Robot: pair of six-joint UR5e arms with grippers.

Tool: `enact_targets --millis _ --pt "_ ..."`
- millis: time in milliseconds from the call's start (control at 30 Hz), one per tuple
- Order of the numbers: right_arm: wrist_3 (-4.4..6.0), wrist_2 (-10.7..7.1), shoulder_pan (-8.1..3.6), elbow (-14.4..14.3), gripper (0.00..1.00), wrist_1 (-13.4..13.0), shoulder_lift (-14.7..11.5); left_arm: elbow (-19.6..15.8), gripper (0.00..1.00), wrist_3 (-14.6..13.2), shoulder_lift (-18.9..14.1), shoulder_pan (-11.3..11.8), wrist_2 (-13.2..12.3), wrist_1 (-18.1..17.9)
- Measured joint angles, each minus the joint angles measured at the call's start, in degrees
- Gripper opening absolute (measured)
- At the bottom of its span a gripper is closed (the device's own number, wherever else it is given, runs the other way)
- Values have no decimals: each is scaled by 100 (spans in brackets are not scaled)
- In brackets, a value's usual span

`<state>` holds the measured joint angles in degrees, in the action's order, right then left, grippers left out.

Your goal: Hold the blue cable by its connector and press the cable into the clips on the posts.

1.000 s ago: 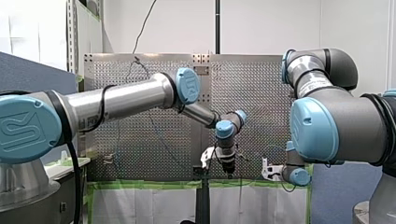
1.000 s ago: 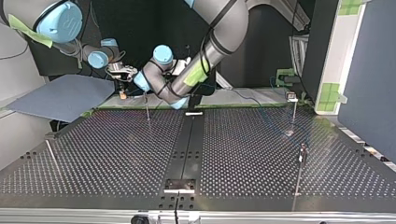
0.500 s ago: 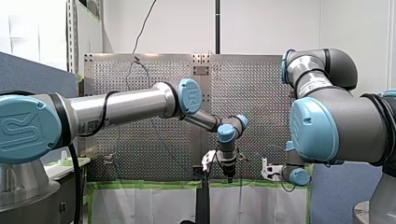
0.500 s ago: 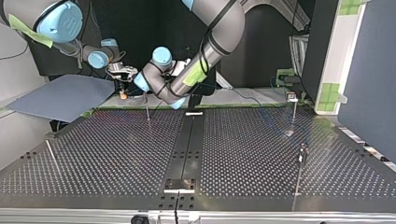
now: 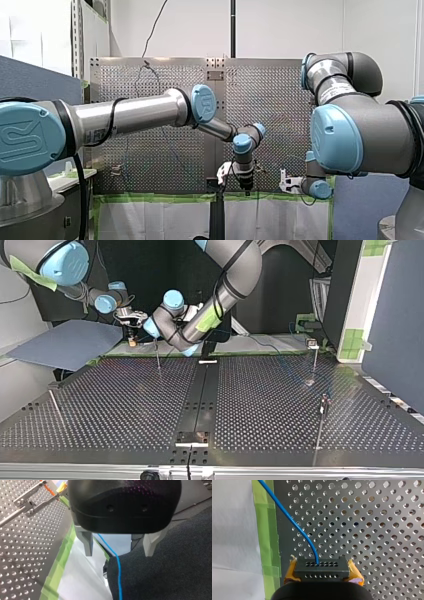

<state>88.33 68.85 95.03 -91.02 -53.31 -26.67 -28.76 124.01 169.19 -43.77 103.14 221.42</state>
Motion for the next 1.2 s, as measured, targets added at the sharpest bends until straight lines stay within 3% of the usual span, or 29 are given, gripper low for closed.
enact_targets --millis 867,1200 --pt "-59 70 22 17 0 27 0 -275 100 -12 1 96 29 -538" --pt "-155 76 13 42 0 108 0 -380 100 -90 104 215 95 -675"
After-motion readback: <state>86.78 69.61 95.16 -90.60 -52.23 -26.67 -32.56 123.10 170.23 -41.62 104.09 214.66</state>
